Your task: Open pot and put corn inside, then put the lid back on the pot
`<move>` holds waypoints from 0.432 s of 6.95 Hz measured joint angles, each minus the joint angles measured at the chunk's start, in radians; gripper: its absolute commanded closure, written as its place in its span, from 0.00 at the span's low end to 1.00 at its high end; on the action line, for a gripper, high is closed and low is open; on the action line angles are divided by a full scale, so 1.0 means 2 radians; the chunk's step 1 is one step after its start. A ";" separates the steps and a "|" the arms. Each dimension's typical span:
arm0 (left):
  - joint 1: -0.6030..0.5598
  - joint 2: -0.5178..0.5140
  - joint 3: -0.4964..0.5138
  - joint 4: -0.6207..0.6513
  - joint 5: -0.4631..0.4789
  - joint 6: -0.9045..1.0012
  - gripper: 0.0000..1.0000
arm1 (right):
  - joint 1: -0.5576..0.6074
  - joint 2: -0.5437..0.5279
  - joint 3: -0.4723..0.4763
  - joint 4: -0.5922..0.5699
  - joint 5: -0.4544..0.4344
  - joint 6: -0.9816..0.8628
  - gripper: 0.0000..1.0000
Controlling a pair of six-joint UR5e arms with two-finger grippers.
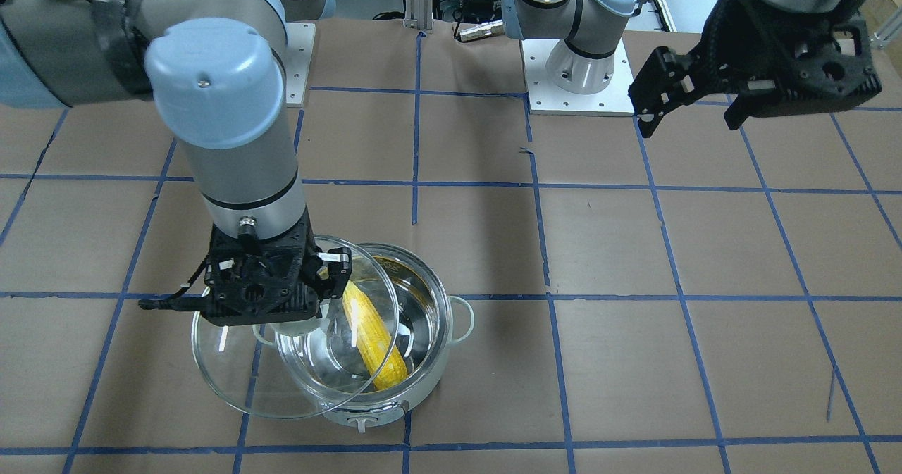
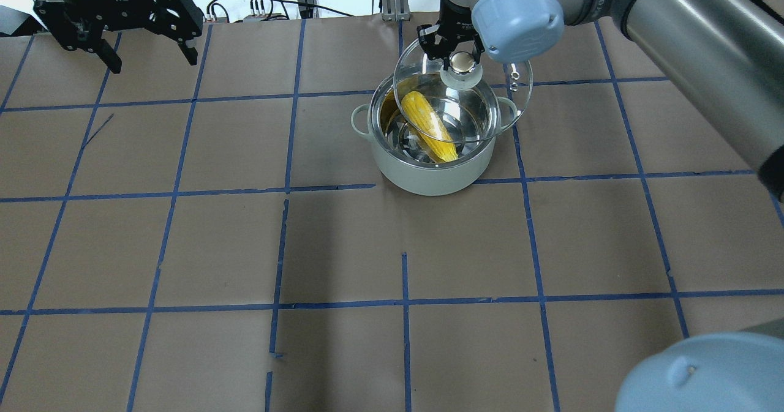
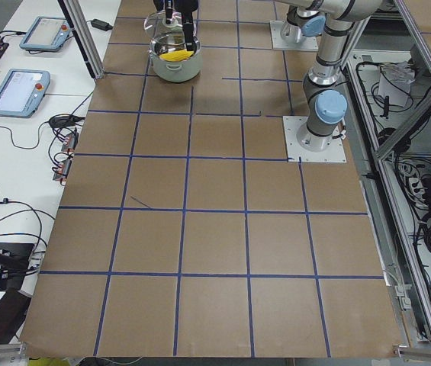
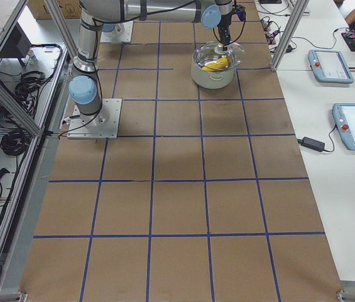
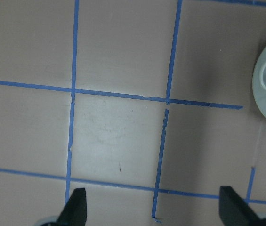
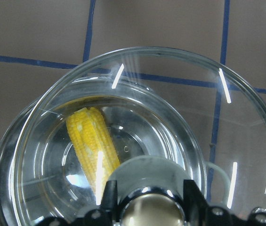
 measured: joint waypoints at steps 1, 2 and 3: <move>0.001 0.002 -0.026 0.024 0.002 0.001 0.00 | 0.005 0.002 0.003 -0.001 0.010 0.000 0.91; 0.003 -0.001 -0.039 0.034 0.001 0.003 0.00 | 0.008 0.004 0.004 -0.001 0.027 0.001 0.91; 0.004 -0.005 -0.043 0.039 -0.002 0.004 0.00 | 0.009 0.007 0.004 -0.001 0.042 0.001 0.91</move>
